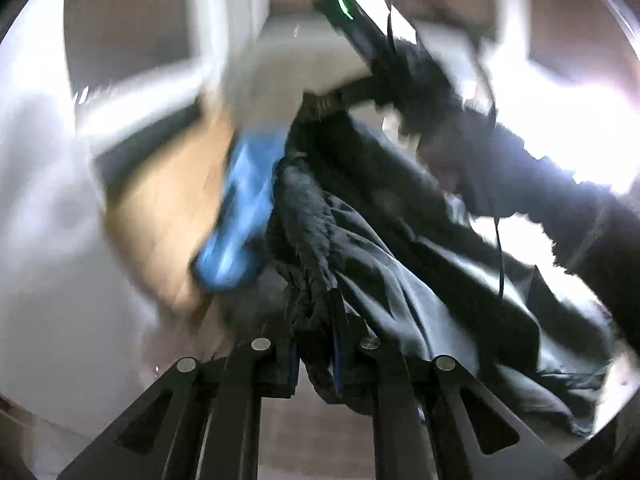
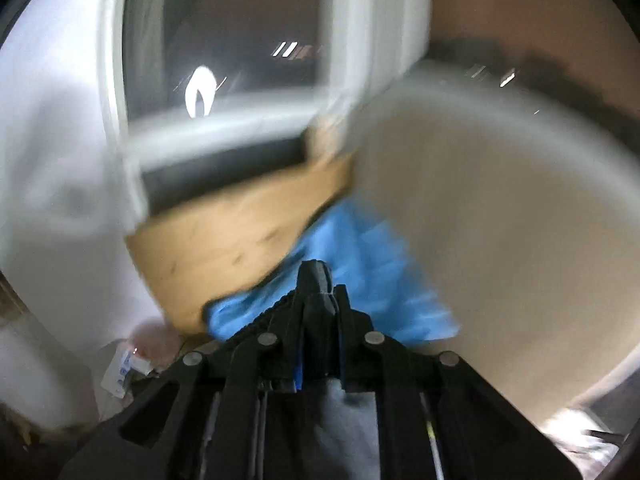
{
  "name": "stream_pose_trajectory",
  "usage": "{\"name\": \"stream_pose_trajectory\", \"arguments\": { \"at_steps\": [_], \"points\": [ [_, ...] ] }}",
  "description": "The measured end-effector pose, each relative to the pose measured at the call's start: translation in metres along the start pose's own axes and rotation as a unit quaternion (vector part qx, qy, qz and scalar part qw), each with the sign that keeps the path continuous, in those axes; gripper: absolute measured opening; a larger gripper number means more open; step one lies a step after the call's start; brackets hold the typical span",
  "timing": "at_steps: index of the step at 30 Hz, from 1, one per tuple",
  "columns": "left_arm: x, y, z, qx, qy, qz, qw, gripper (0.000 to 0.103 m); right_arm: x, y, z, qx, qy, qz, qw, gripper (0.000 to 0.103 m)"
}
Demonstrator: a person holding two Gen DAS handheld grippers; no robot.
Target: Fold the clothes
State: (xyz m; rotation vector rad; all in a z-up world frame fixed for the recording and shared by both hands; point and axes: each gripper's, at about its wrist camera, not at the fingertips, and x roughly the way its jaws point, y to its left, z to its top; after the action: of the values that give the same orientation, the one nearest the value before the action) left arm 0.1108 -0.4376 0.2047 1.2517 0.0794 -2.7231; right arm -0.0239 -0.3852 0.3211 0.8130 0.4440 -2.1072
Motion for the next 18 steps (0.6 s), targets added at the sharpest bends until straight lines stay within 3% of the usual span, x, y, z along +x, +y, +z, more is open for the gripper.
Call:
{"name": "stream_pose_trajectory", "arguments": {
  "at_steps": [2, 3, 4, 6, 10, 12, 15, 18],
  "points": [
    [0.071, 0.04, -0.029, -0.033, 0.091, 0.02, 0.9951, 0.012, 0.077, 0.027, -0.022, -0.008, 0.075, 0.011, 0.997, 0.013],
    [0.087, 0.05, -0.033, -0.039, 0.112, 0.024, 0.9926, 0.012, 0.115, 0.041, -0.033, -0.012, 0.113, 0.017, 0.993, 0.013],
    [0.1, 0.059, -0.037, -0.044, 0.128, 0.027, 0.9904, 0.013, 0.139, 0.051, -0.042, -0.02, 0.135, 0.02, 0.99, 0.013],
    [0.1, 0.07, -0.04, -0.044, 0.122, 0.025, 0.9912, 0.016, 0.132, 0.052, -0.051, -0.05, 0.13, 0.015, 0.99, 0.017],
    [0.078, 0.072, -0.051, -0.022, 0.105, 0.027, 0.9938, 0.021, 0.057, -0.001, -0.043, -0.032, 0.075, 0.028, 0.996, 0.02],
    [0.069, 0.07, -0.057, -0.014, 0.102, 0.028, 0.9943, 0.023, -0.002, -0.042, -0.055, 0.009, 0.042, 0.037, 0.998, 0.035],
    [0.056, 0.067, -0.067, -0.002, 0.098, 0.03, 0.9948, 0.03, -0.11, -0.115, -0.109, 0.079, -0.01, 0.019, 0.997, 0.054],
    [0.043, 0.064, -0.076, 0.011, 0.093, 0.032, 0.9951, 0.03, -0.196, -0.168, -0.196, 0.147, -0.035, -0.029, 0.988, 0.054]
  ]
}}
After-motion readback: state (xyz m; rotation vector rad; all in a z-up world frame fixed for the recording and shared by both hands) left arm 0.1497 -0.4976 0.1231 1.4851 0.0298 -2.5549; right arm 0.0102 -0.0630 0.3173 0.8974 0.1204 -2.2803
